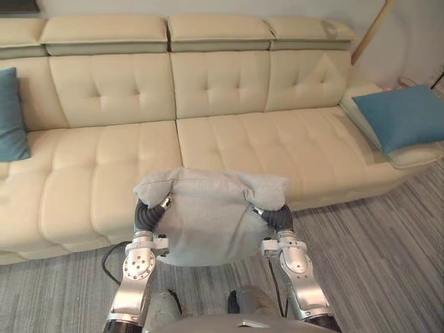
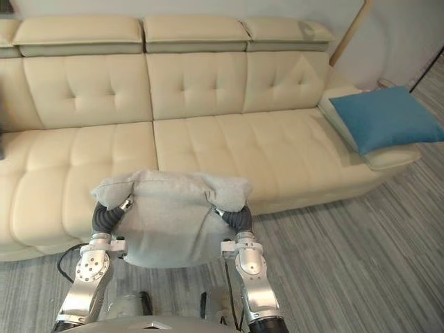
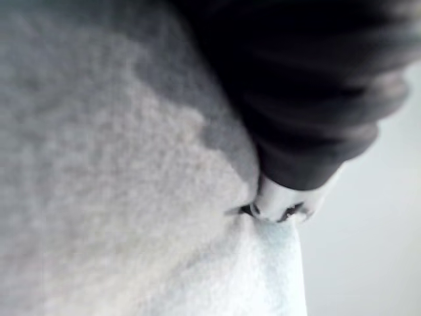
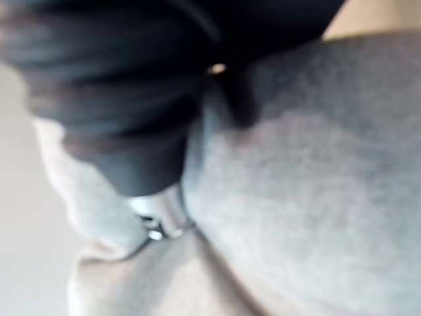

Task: Pick up cushions and gather them together orderly.

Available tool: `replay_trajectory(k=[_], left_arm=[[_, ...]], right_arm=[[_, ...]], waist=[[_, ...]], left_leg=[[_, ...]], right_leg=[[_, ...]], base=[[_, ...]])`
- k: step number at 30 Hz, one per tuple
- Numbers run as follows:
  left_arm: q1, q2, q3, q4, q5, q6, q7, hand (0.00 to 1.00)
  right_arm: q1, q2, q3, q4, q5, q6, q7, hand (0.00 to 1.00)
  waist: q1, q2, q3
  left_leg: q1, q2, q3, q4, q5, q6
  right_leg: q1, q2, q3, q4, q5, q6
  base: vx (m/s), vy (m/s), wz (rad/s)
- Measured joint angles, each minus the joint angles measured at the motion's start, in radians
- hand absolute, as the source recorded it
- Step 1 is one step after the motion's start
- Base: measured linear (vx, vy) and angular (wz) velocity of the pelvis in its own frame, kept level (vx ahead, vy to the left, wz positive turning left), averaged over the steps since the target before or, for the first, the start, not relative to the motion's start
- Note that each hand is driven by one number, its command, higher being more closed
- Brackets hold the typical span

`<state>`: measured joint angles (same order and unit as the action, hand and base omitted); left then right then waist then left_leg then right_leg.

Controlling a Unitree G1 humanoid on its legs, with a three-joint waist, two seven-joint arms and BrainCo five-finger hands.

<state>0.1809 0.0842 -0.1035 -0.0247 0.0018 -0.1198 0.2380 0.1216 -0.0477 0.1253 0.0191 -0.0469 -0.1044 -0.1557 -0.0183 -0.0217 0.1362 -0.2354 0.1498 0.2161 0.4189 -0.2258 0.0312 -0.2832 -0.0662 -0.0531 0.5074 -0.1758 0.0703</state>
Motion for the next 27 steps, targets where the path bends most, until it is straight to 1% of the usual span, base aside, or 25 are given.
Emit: replay_trajectory(k=[1, 2, 3, 4, 5, 6, 7, 8, 9, 11, 12, 13, 14, 15, 16, 17, 18, 19, 20, 21, 22, 23, 24, 25, 27], left_arm=[[-0.002, 0.019, 0.0, -0.003, 0.0, 0.0, 0.0, 1.0], [-0.007, 0.029, 0.002, -0.012, 0.0, -0.003, 0.0, 1.0], [-0.004, -0.002, -0.016, -0.003, 0.0, -0.002, 0.0, 1.0], [-0.02, -0.003, -0.03, 0.001, 0.001, -0.002, -0.002, 1.0], [-0.026, -0.003, -0.028, 0.007, 0.001, 0.0, -0.001, 1.0], [-0.026, -0.004, -0.028, 0.01, 0.001, 0.001, 0.0, 1.0], [-0.03, -0.004, -0.037, 0.007, 0.001, 0.001, -0.002, 1.0], [-0.027, -0.009, -0.052, 0.007, 0.001, 0.002, -0.003, 1.0], [-0.013, -0.019, -0.066, 0.004, 0.001, 0.002, -0.003, 1.0], [-0.006, -0.032, -0.069, 0.0, -0.001, 0.002, -0.005, 1.0], [0.001, -0.046, -0.069, -0.002, -0.002, 0.002, -0.005, 1.0], [0.012, -0.065, -0.07, -0.007, -0.012, 0.002, -0.014, 1.0], [0.015, -0.071, -0.071, -0.011, -0.018, 0.002, -0.019, 1.0], [0.033, -0.071, -0.077, -0.026, -0.021, 0.001, -0.029, 1.0], [0.042, -0.083, -0.083, -0.038, -0.026, 0.0, -0.035, 1.0], [0.043, -0.084, -0.086, -0.042, -0.029, 0.0, -0.035, 1.0], [0.041, -0.086, -0.089, -0.045, -0.032, 0.0, -0.043, 1.0], [0.039, -0.086, -0.09, -0.047, -0.032, 0.0, -0.047, 1.0], [0.036, -0.088, -0.09, -0.048, -0.032, 0.0, -0.051, 1.0], [0.037, -0.089, -0.089, -0.049, -0.032, 0.0, -0.052, 1.0], [0.041, -0.093, -0.088, -0.066, -0.031, 0.001, -0.057, 1.0], [0.042, -0.094, -0.088, -0.073, -0.031, 0.001, -0.057, 1.0], [0.042, -0.093, -0.086, -0.091, -0.03, 0.001, -0.057, 1.0], [0.046, -0.09, -0.085, -0.111, -0.029, 0.0, -0.058, 1.0], [0.047, -0.074, -0.083, -0.114, -0.027, 0.001, -0.058, 1.0]], right_arm=[[-0.013, 0.007, 0.0, 0.003, 0.0, 0.0, -0.001, 1.0], [-0.029, 0.006, -0.006, -0.004, -0.001, -0.004, 0.001, 1.0], [-0.035, -0.028, -0.008, -0.007, -0.001, -0.004, 0.0, 1.0], [-0.046, -0.034, -0.02, 0.008, 0.0, 0.001, -0.006, 1.0], [-0.046, -0.031, -0.027, 0.011, -0.001, 0.006, -0.007, 1.0], [-0.038, -0.03, -0.029, 0.01, -0.001, 0.007, -0.006, 1.0], [-0.019, -0.031, -0.029, -0.003, 0.0, 0.007, -0.006, 1.0], [-0.004, -0.033, -0.03, -0.007, 0.001, 0.007, -0.005, 1.0], [0.011, -0.045, -0.033, -0.013, 0.001, 0.007, -0.004, 1.0], [0.041, -0.045, -0.035, -0.064, 0.002, 0.008, -0.006, 1.0], [0.059, -0.046, -0.037, -0.093, 0.002, 0.008, -0.005, 1.0], [0.093, -0.048, -0.045, -0.143, 0.004, 0.01, -0.005, 1.0], [0.107, -0.05, -0.047, -0.165, 0.004, 0.01, -0.005, 1.0], [0.14, -0.052, -0.049, -0.194, 0.011, 0.004, -0.004, 1.0], [0.149, -0.062, -0.05, -0.208, 0.016, 0.003, -0.007, 1.0], [0.151, -0.063, -0.052, -0.209, 0.021, 0.003, -0.008, 1.0], [0.153, -0.074, -0.053, -0.215, 0.021, 0.003, -0.016, 1.0], [0.155, -0.073, -0.053, -0.219, 0.021, 0.003, -0.023, 1.0], [0.167, -0.069, -0.053, -0.239, 0.021, 0.004, -0.031, 1.0], [0.173, -0.067, -0.053, -0.248, 0.021, 0.004, -0.031, 1.0], [0.184, -0.067, -0.053, -0.28, 0.021, 0.003, -0.031, 1.0], [0.183, -0.067, -0.053, -0.283, 0.021, 0.001, -0.031, 1.0], [0.175, -0.066, -0.054, -0.282, 0.021, 0.0, -0.031, 1.0], [0.178, -0.064, -0.053, -0.272, 0.021, 0.001, -0.029, 1.0], [0.192, -0.018, -0.053, -0.267, 0.021, 0.012, -0.026, 1.0]], waist=[[-0.01, -0.043, -0.013], [-0.021, -0.064, -0.007], [-0.022, -0.004, 0.01], [-0.017, 0.005, 0.025], [-0.018, -0.007, 0.033], [-0.024, -0.009, 0.032], [-0.043, -0.009, 0.031], [-0.053, 0.001, 0.027], [-0.051, 0.03, 0.004], [-0.055, 0.044, -0.01], [-0.063, 0.046, -0.012], [-0.067, 0.047, -0.012], [-0.068, 0.047, -0.011], [-0.064, 0.051, -0.044], [-0.06, 0.077, -0.057], [-0.056, 0.078, -0.061], [-0.039, 0.078, -0.063], [-0.037, 0.079, -0.063], [-0.03, 0.077, -0.062], [-0.022, 0.074, -0.06], [0.002, 0.06, -0.054], [0.009, 0.059, -0.054], [0.028, 0.064, -0.057], [0.029, 0.071, -0.067], [0.024, 0.038, -0.068]], left_leg=[[0.001, -0.064, -0.014, -0.046, 0.014, -0.002], [-0.042, -0.11, -0.023, 0.138, -0.032, 0.012], [0.014, -0.092, -0.032, 0.191, -0.077, 0.005], [0.104, -0.11, -0.027, 0.082, -0.149, 0.003], [0.122, -0.128, -0.036, 0.052, -0.139, 0.003], [0.119, -0.133, -0.047, 0.043, -0.139, 0.003], [0.108, -0.129, -0.07, 0.05, -0.152, -0.011], [0.107, -0.113, -0.093, 0.061, -0.174, -0.035], [0.097, -0.074, -0.113, 0.066, -0.19, -0.051], [0.1, -0.046, -0.143, 0.054, -0.171, -0.079], [0.101, -0.034, -0.151, 0.06, -0.146, -0.082], [0.102, -0.024, -0.161, 0.113, -0.113, -0.076], [0.101, -0.02, -0.159, 0.151, -0.103, -0.076], [0.071, 0.012, -0.138, 0.272, -0.104, -0.084], [0.03, 0.062, -0.111, 0.422, -0.068, -0.084], [0.011, 0.078, -0.086, 0.467, -0.016, -0.083], [-0.039, 0.107, -0.033, 0.564, 0.033, -0.074], [-0.049, 0.117, -0.021, 0.575, 0.021, -0.076], [-0.073, 0.134, -0.005, 0.564, -0.024, -0.066], [-0.084, 0.137, 0.002, 0.549, -0.042, -0.063], [-0.13, 0.122, 0.009, 0.453, -0.078, -0.069], [-0.134, 0.116, 0.009, 0.403, -0.078, -0.07], [-0.13, 0.099, 0.01, 0.2, -0.035, -0.072], [-0.122, 0.093, 0.006, 0.07, 0.084, -0.075], [-0.097, 0.059, 0.025, 0.059, 0.079, -0.066]], right_leg=[[0.004, -0.021, -0.004, -0.126, -0.019, -0.008], [-0.006, -0.049, -0.003, -0.174, -0.007, -0.007], [0.0, -0.027, -0.018, -0.146, 0.006, 0.005], [-0.041, -0.036, 0.011, -0.039, 0.022, 0.019], [-0.076, -0.038, 0.037, 0.024, -0.01, 0.019], [-0.094, -0.031, 0.054, 0.026, -0.016, 0.006], [-0.111, -0.012, 0.07, 0.0, 0.004, -0.016], [-0.105, 0.007, 0.056, 0.005, 0.013, -0.028], [-0.097, 0.035, 0.021, -0.005, 0.002, -0.04], [-0.085, 0.046, -0.035, -0.008, -0.007, -0.065], [-0.065, 0.051, -0.05, -0.013, -0.008, -0.067], [-0.055, 0.049, -0.07, 0.048, -0.01, -0.076], [-0.077, 0.046, -0.073, 0.127, -0.009, -0.1], [-0.066, 0.072, -0.068, 0.005, -0.03, -0.102], [-0.019, 0.092, -0.091, -0.045, -0.028, -0.111], [-0.006, 0.097, -0.082, -0.053, -0.032, -0.118], [0.046, 0.089, -0.056, -0.101, -0.031, -0.117], [0.06, 0.087, -0.054, -0.114, -0.031, -0.117], [0.11, 0.082, -0.049, -0.155, -0.031, -0.117], [0.131, 0.077, -0.047, -0.174, -0.03, -0.115], [0.182, 0.052, -0.046, -0.214, -0.026, -0.108], [0.184, 0.047, -0.044, -0.213, -0.026, -0.107], [0.19, 0.036, -0.038, -0.203, -0.037, -0.088], [0.199, 0.039, -0.021, -0.191, -0.074, -0.025], [0.198, 0.001, 0.002, -0.182, -0.072, -0.019]], base=[[0.05, -0.008, 0.74], [0.07, 0.011, 0.63], [0.05, 0.066, 0.26], [0.02, 0.03, -0.05], [0.0, 0.013, -0.03], [0.01, -0.113, 0.34], [0.11, -0.143, 0.58], [0.31, -0.204, 0.51], [0.28, -0.156, 0.29], [0.38, -0.172, 0.33], [0.46, -0.22, 0.52], [0.35, -0.169, 0.36], [0.3, -0.201, 0.27], [0.24, -0.189, 0.03], [0.19, -0.137, -0.07], [0.35, -0.077, -0.29], [0.34, -0.018, -0.25], [0.44, 0.026, -0.12], [0.29, 0.064, 0.08], [0.35, 0.168, 0.1], [0.21, 0.172, -0.02], [0.22, 0.246, -0.22], [0.22, 0.317, -0.34], [0.22, 0.324, -0.28], [0.19, 0.264, -0.07]])
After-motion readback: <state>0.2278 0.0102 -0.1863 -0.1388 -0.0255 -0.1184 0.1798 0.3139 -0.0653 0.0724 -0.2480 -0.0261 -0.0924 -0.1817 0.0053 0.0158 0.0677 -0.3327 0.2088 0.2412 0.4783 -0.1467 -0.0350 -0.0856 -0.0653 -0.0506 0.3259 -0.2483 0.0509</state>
